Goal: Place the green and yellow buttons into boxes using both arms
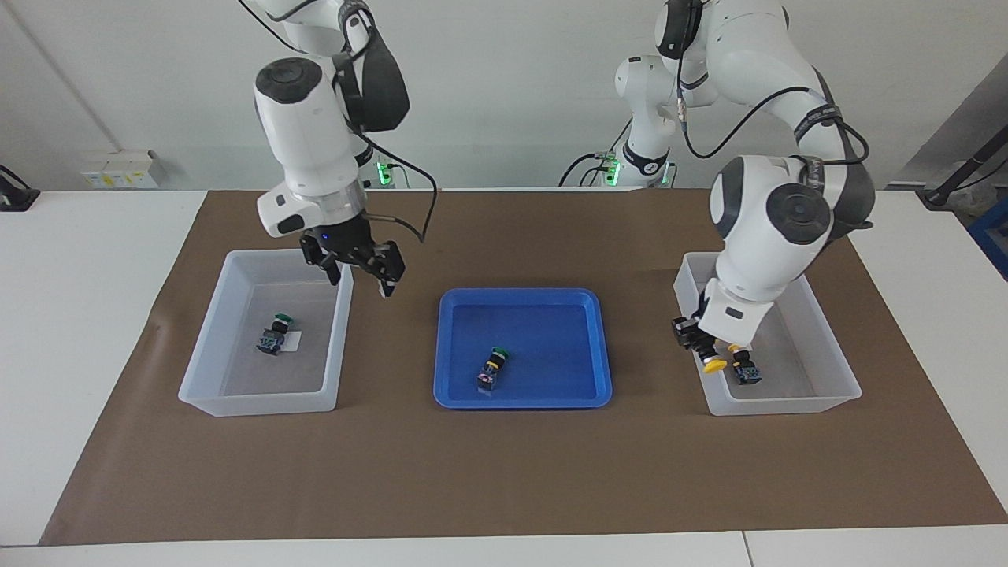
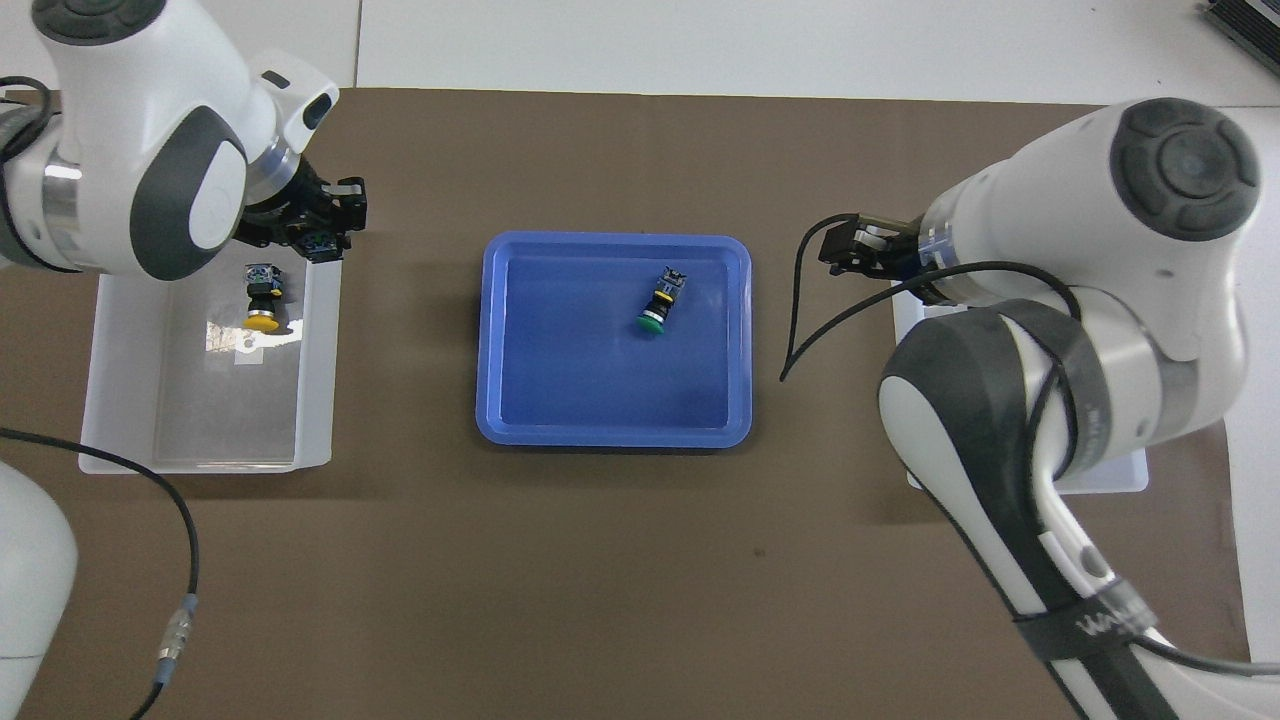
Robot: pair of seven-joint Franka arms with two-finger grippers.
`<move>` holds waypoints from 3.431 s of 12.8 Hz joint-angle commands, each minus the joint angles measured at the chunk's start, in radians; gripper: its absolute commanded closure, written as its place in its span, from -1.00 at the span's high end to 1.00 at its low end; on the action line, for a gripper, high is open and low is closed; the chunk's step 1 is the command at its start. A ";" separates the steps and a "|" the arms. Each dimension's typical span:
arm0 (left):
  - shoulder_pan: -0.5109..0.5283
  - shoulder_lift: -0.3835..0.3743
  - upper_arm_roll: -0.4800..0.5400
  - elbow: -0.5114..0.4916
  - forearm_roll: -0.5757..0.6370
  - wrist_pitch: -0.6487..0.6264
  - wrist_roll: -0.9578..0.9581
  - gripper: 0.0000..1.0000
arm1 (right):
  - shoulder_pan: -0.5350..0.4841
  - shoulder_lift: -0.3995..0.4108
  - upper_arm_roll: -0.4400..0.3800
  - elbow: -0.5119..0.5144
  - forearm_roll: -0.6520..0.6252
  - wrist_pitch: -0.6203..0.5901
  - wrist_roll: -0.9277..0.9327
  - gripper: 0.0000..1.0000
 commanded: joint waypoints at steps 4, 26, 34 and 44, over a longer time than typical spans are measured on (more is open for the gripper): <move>0.149 -0.052 -0.007 -0.102 0.004 0.069 0.364 -1.00 | 0.122 0.240 0.005 0.100 0.013 0.200 0.259 1.00; 0.294 -0.152 -0.004 -0.654 0.003 0.659 0.480 -1.00 | 0.206 0.405 0.007 0.060 -0.053 0.392 0.158 -0.85; 0.289 -0.145 -0.004 -0.620 0.010 0.628 0.469 0.56 | 0.138 0.129 0.008 0.063 -0.035 0.142 0.043 -1.00; 0.156 -0.131 -0.002 -0.102 0.013 -0.023 0.415 0.57 | -0.378 -0.213 0.007 -0.368 -0.032 0.095 -0.831 -1.00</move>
